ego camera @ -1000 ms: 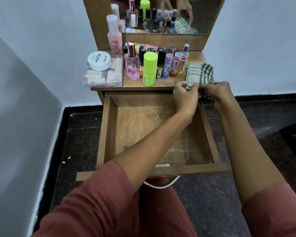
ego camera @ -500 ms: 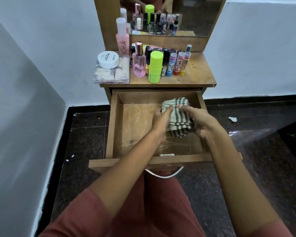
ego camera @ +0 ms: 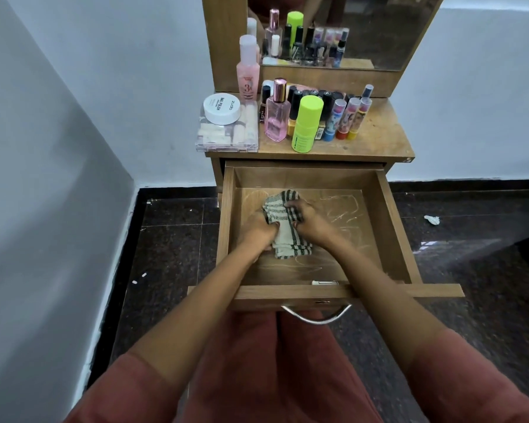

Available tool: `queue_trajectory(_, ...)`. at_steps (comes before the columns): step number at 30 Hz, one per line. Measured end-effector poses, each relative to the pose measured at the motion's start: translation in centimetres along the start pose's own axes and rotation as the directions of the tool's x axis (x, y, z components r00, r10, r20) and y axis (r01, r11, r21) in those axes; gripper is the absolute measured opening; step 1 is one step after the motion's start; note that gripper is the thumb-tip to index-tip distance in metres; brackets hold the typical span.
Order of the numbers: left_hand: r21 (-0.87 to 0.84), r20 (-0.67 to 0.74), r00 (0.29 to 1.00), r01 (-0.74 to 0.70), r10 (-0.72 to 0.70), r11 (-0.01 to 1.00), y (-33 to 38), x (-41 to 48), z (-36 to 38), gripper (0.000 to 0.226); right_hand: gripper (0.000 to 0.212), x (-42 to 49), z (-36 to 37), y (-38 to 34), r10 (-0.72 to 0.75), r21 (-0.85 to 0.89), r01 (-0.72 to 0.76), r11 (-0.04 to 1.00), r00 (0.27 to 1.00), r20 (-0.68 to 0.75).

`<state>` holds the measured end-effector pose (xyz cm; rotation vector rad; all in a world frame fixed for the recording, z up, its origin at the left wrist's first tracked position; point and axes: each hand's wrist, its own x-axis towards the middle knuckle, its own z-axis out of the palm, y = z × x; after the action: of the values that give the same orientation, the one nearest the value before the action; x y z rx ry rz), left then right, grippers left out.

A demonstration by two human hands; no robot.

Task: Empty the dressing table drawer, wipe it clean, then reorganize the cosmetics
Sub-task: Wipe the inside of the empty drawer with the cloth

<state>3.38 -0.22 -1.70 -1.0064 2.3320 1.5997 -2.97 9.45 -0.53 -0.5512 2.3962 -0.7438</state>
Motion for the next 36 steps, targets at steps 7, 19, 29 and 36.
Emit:
queue_trajectory(7,0.205,-0.352,0.844,-0.353,0.405,0.913,-0.1,0.3,-2.5,0.022,0.045,1.2,1.3,1.1,-0.060,-0.474,-0.015,0.880,0.988,-0.142)
queue_trajectory(19,0.422,-0.239,0.878,-0.291,0.415,0.858,-3.2,2.5,-4.3,0.053,0.062,1.9,3.1,2.5,-0.043,-0.542,0.115,0.833,0.989,0.145)
queue_trajectory(29,0.408,-0.261,0.885,-0.261,0.386,0.875,-3.5,2.3,-3.9,0.052,0.058,2.2,-2.8,9.0,0.146,-0.344,-0.205,0.916,0.971,-0.189)
queue_trajectory(36,0.402,-0.280,0.877,-0.261,0.389,0.878,-3.7,2.7,-3.7,0.054,0.050,4.4,0.3,5.2,0.169,-0.198,-0.247,0.949,0.924,-0.344)
